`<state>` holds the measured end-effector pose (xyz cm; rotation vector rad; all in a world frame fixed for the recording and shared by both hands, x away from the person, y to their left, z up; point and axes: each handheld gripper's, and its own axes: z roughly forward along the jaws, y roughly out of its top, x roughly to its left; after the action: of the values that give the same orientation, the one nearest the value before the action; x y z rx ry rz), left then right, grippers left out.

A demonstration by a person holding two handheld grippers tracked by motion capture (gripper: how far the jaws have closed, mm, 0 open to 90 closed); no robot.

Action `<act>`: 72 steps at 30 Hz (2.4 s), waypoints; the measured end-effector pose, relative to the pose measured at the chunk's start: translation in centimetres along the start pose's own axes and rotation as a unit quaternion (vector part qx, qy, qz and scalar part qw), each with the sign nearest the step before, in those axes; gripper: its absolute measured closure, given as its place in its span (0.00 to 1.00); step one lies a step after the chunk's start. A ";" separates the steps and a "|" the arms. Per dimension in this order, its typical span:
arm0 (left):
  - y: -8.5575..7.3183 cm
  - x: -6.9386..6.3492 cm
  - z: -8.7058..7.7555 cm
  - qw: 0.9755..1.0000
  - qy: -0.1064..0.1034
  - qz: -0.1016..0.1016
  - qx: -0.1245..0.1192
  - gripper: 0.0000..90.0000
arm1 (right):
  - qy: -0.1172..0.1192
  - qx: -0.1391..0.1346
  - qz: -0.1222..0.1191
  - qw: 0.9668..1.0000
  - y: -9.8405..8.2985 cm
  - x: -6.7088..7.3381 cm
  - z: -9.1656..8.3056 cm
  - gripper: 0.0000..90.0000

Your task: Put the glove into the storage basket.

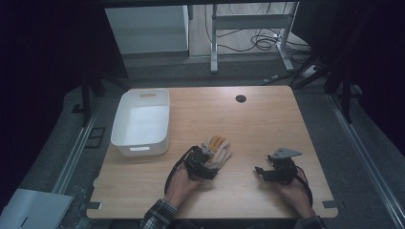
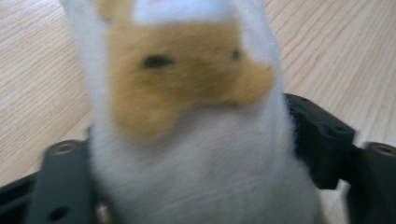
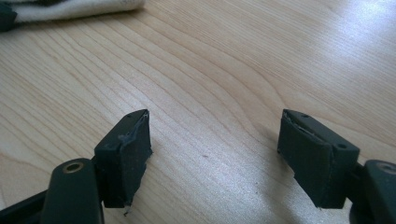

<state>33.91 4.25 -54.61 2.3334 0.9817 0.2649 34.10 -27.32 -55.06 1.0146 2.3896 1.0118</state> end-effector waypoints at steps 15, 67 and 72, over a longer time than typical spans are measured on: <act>0.1 0.4 -0.7 0.999 -0.034 -0.002 0.000 0.73 | 0.000 0.000 0.000 1.000 0.0 0.0 0.0 0.29; 5.2 12.4 -11.1 0.991 0.057 -0.110 -0.041 0.73 | 0.000 0.000 -0.002 1.000 0.0 0.0 0.0 0.29; 4.7 14.2 -12.3 0.987 0.078 -0.131 -0.045 0.73 | 0.000 -0.001 -0.002 1.000 0.0 0.0 0.0 0.29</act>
<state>41.91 17.02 -42.53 2.0982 1.3104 0.3806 34.13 -27.32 -55.08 1.0089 2.3894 1.0140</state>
